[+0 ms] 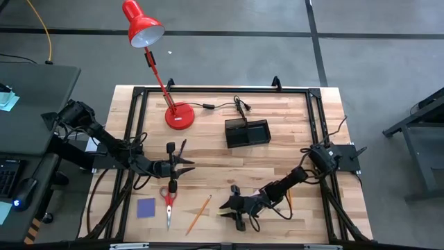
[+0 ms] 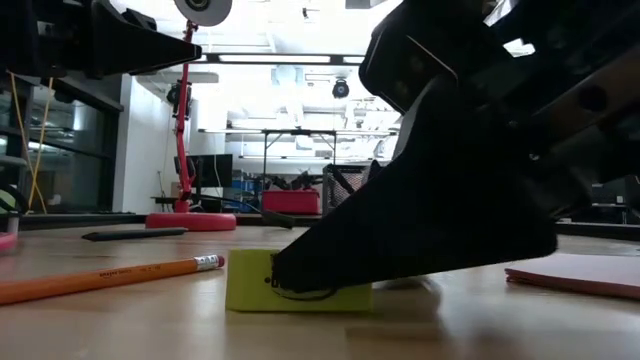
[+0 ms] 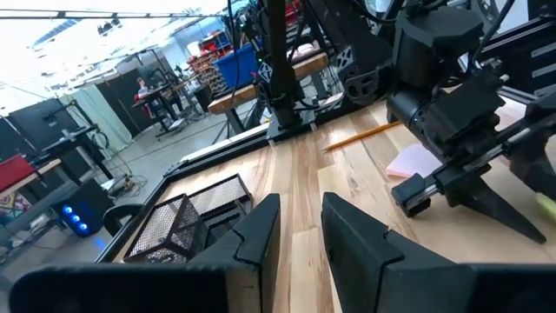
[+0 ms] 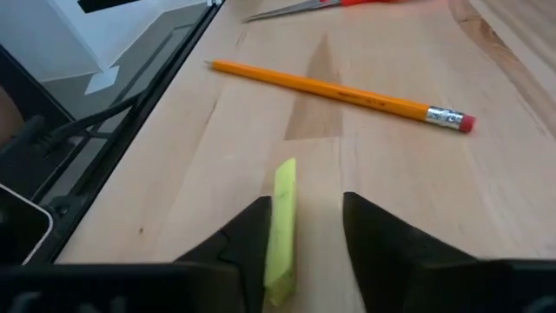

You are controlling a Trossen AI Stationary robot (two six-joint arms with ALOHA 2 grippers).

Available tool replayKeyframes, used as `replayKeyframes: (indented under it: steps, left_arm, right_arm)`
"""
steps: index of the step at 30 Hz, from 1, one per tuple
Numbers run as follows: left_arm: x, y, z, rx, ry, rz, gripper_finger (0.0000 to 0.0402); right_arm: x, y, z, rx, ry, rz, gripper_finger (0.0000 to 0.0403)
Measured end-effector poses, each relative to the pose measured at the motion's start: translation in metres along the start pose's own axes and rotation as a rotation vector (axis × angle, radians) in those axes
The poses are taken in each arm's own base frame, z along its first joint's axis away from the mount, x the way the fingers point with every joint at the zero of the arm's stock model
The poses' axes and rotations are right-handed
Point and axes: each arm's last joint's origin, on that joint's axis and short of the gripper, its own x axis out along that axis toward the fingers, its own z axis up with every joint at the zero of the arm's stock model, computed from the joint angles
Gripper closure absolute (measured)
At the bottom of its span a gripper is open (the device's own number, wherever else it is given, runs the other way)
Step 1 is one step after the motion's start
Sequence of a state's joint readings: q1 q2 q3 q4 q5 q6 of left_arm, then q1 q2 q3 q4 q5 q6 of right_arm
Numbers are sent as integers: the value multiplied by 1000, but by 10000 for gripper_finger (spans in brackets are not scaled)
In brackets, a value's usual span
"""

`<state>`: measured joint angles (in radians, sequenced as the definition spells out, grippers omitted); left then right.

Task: Pick and place office supplies into organizer
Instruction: Put the yellow eraser into the desk organizer

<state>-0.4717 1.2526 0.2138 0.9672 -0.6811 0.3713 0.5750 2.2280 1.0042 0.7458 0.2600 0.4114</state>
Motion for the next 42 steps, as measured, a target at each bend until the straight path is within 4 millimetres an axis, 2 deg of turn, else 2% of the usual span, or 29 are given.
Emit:
replayKeyframes:
  steps: [4,6,9,15,23,33,42]
  left_arm:
    - [0,0,0,14,0,0,323]
    - [0,0,0,13,-1,0,323]
    - [0,0,0,13,-1,0,323]
    - [0,0,-1,18,4,-2,323]
    - [0,0,0,15,1,-1,323]
    - [0,0,-1,17,4,-2,323]
    - [0,-1,-1,20,11,-5,323]
  right_arm:
    - [0,0,-2,-18,27,15,368]
    - [0,0,-3,-24,27,20,391]
    - [0,0,-1,-28,13,19,382]
    - [0,-4,4,-41,4,28,391]
    - [-12,-12,27,-168,34,-52,394]
    - [-41,-11,70,-291,7,-209,399]
    - [-73,-32,105,-326,57,-364,399]
